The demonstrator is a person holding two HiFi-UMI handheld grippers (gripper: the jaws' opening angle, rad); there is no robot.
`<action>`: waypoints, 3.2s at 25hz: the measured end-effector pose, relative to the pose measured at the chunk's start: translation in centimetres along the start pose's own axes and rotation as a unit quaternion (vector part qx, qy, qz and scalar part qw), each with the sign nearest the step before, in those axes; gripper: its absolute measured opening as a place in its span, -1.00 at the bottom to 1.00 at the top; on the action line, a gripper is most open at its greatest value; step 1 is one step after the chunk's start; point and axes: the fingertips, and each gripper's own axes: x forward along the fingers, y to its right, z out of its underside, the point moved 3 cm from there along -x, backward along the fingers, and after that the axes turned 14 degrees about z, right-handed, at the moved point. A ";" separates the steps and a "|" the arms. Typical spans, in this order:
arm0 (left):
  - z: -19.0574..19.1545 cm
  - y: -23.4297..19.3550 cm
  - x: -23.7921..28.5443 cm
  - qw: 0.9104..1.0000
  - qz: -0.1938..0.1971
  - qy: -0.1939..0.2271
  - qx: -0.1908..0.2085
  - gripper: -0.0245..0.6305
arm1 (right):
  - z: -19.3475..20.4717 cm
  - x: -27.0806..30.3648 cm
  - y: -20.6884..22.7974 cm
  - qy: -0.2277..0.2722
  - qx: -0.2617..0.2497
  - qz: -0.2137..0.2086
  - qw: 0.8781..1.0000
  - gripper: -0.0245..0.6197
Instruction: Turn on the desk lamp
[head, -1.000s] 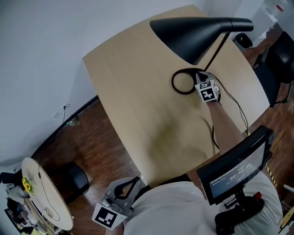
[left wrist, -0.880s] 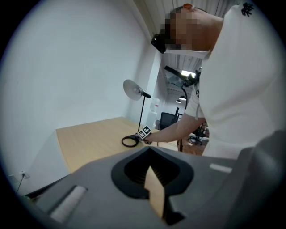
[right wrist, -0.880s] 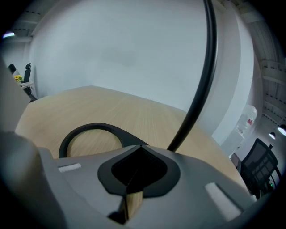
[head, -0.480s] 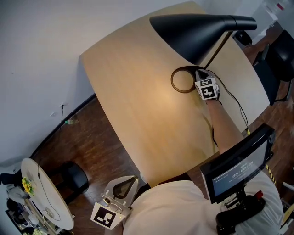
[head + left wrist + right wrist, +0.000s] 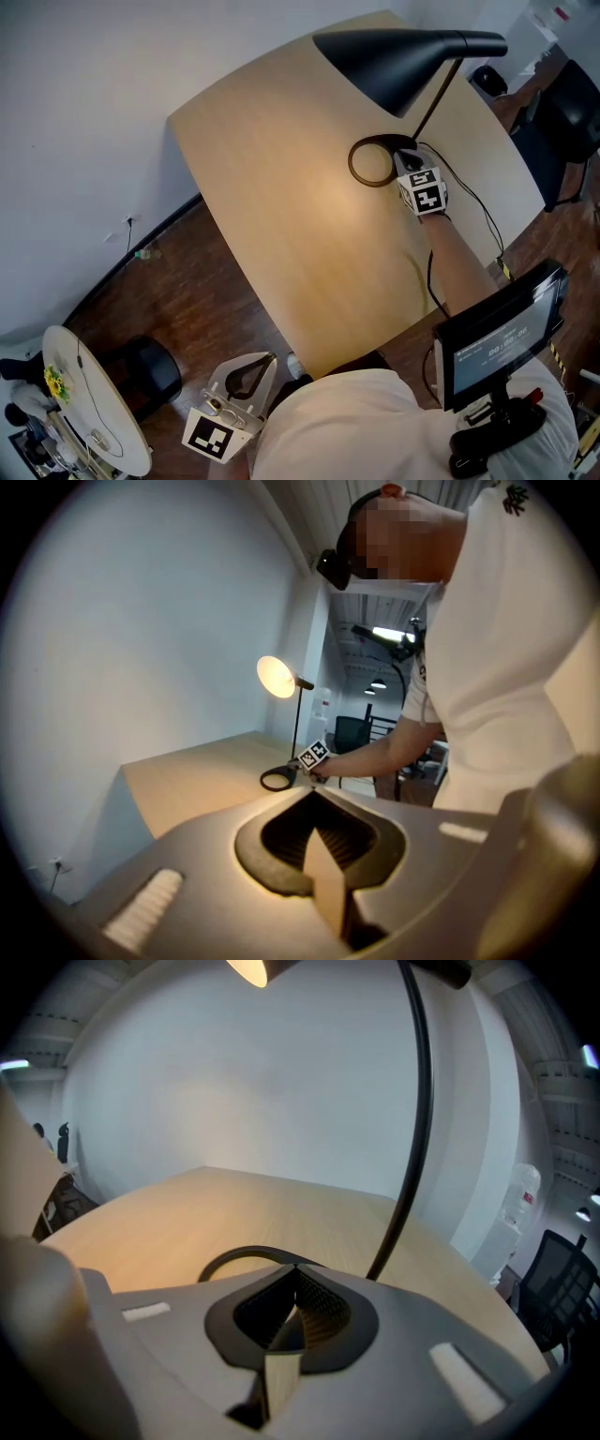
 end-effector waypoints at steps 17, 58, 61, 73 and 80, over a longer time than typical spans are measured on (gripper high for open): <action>3.7 2.8 -13.1 0.988 0.095 0.086 0.085 -0.88 | -2.0 -36.2 -21.7 0.049 0.063 -0.127 0.989 -0.91; 18.7 38.3 -24.8 0.935 0.312 0.003 0.167 -0.88 | 16.8 -89.2 -33.4 0.137 0.147 -0.008 0.980 -0.78; 19.8 38.2 -26.7 0.933 0.317 0.007 0.170 -0.88 | 16.6 -91.1 -34.7 0.144 0.158 0.007 0.977 -0.75; 18.2 35.4 -30.9 0.929 0.331 0.016 0.167 -0.88 | 9.8 -91.9 -37.4 0.165 0.145 0.009 0.976 -0.74; 17.8 33.9 -32.7 0.928 0.333 0.023 0.165 -0.88 | 7.0 -91.9 -39.2 0.173 0.133 0.008 0.976 -0.74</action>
